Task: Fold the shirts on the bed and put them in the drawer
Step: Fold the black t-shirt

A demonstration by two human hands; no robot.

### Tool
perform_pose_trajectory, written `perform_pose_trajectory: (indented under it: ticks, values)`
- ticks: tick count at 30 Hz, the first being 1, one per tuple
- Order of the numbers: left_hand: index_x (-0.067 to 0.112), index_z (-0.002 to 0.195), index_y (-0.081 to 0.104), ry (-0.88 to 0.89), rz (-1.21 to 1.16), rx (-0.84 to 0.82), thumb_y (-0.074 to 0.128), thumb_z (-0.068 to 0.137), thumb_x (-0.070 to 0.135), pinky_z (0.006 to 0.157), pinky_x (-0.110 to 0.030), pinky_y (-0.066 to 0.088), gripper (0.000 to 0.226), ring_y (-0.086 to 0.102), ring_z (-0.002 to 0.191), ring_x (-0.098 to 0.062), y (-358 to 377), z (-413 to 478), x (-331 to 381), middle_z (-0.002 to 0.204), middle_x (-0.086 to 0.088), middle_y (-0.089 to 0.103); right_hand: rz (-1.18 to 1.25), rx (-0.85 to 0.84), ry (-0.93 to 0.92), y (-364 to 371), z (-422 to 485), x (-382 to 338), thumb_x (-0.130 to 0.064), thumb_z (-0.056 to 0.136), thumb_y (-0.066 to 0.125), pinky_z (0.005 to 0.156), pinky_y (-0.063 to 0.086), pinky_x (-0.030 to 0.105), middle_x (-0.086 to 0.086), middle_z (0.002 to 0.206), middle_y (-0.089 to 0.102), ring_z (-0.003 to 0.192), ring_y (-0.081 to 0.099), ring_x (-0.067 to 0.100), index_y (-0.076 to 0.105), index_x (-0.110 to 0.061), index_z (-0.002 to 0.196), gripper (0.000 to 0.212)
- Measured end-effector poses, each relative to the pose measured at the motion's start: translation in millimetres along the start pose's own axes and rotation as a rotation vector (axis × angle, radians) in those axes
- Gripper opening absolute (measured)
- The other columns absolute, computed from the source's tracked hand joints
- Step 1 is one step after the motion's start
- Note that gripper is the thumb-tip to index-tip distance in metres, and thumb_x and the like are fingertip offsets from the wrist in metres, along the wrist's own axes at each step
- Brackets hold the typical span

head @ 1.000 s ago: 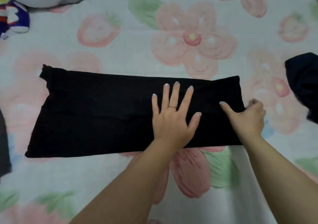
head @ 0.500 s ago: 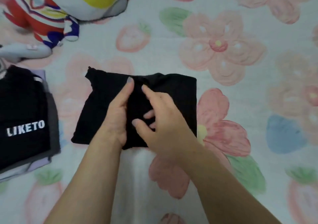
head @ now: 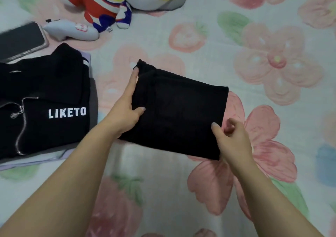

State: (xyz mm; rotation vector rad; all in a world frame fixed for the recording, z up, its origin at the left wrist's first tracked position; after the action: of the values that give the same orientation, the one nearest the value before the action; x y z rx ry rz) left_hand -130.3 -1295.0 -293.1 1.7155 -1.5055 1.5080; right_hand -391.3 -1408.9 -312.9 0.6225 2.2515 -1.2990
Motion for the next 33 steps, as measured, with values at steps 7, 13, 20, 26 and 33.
perform_pose_trajectory:
  ticks: [7, 13, 20, 26, 33]
  values:
    - [0.050, 0.136, 0.026, 0.148, 0.090, -0.042, 0.041, 0.086, -0.008, 0.094, 0.005, 0.020, 0.078, 0.030, 0.130, 0.010, -6.1, 5.3, 12.9, 0.137, 0.035, 0.032, -0.046, -0.050, -0.002, 19.5, 11.0, -7.6, -0.040, 0.082, 0.059, 0.090, 0.044, 0.036, 0.007, 0.125, 0.048, 0.106, 0.053, 0.024, 0.039, -0.019, 0.132, 0.058]
    - [0.045, 0.142, 0.021, -0.064, 0.213, 0.364, 0.061, 0.083, 0.005, 0.088, -0.012, 0.038, 0.082, 0.053, 0.105, -0.009, -36.3, -6.9, -16.1, 0.114, 0.008, 0.056, -0.012, -0.074, -0.002, 21.5, 11.0, -9.6, -0.041, 0.079, 0.060, 0.092, 0.045, 0.040, 0.006, 0.125, 0.048, 0.108, 0.053, 0.024, 0.039, -0.022, 0.132, 0.060]
    - [0.027, 0.142, 0.032, -0.127, 0.836, 0.505, 0.060, 0.086, 0.028, 0.080, -0.045, 0.037, 0.063, 0.044, 0.108, -0.040, -45.0, -26.7, 10.3, 0.118, -0.022, 0.051, 0.005, 0.045, -0.130, 9.3, 5.0, -25.3, -0.038, 0.080, 0.062, 0.084, 0.035, 0.029, 0.002, 0.120, 0.042, 0.107, 0.040, 0.015, 0.034, -0.021, 0.135, 0.065]
    - [0.043, 0.136, 0.034, -0.176, 0.581, 0.120, 0.070, 0.075, 0.042, 0.107, -0.041, 0.023, 0.071, 0.023, 0.127, -0.028, -27.4, 61.4, 17.7, 0.132, -0.009, 0.024, 0.251, -0.073, 0.058, 30.3, 16.1, -9.9, -0.037, 0.080, 0.066, 0.067, 0.040, 0.027, -0.010, 0.090, 0.050, 0.084, 0.053, 0.015, 0.040, -0.014, 0.110, 0.046]
    - [0.014, 0.093, 0.065, 0.275, 0.989, 0.023, 0.073, 0.073, 0.035, 0.083, -0.032, 0.025, 0.030, 0.045, 0.095, -0.026, -4.8, 69.4, 82.7, 0.091, 0.005, 0.051, 0.271, -0.044, -0.017, 32.0, 15.8, -5.7, -0.033, 0.082, 0.065, 0.074, 0.040, 0.027, -0.009, 0.096, 0.051, 0.087, 0.053, 0.014, 0.036, -0.020, 0.110, 0.042]
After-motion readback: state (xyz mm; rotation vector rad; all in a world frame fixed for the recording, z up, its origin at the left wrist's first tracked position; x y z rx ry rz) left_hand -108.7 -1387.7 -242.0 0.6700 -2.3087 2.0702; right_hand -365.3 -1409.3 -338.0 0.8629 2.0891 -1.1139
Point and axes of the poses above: each hand's wrist, its own z-axis towards the middle knuckle, its own y-axis out of the palm, x = y × z, the point moved 10 cm from there along z, towards the middle knuckle
